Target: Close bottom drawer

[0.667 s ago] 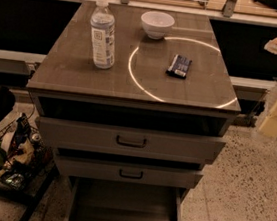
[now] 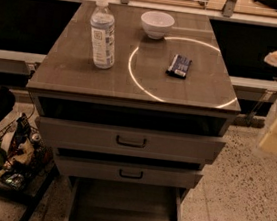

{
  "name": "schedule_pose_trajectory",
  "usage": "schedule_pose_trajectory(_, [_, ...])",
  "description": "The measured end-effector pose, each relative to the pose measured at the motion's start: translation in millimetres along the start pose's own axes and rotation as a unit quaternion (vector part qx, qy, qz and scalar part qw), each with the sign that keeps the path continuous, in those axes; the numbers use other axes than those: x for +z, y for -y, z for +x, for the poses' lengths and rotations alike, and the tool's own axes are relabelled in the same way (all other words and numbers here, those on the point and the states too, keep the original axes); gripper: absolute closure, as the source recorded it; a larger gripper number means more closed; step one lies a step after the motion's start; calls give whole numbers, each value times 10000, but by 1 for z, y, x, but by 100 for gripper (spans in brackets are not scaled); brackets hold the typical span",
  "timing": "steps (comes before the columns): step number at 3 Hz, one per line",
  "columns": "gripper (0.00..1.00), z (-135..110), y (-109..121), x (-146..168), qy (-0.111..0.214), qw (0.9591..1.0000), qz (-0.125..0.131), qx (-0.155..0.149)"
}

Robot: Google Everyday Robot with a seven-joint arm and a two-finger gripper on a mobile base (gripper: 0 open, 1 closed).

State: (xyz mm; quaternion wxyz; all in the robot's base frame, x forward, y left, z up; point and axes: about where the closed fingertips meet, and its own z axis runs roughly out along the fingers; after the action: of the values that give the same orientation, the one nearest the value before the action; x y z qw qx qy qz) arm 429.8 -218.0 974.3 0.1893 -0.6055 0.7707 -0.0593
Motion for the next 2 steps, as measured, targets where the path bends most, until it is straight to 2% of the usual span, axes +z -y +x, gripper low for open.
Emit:
schedule_pose_trajectory(1, [0,27,-31,28,39,9998,83,-151])
schedule_pose_trajectory(2, [0,51,-66,63,-93,9986,113,-501])
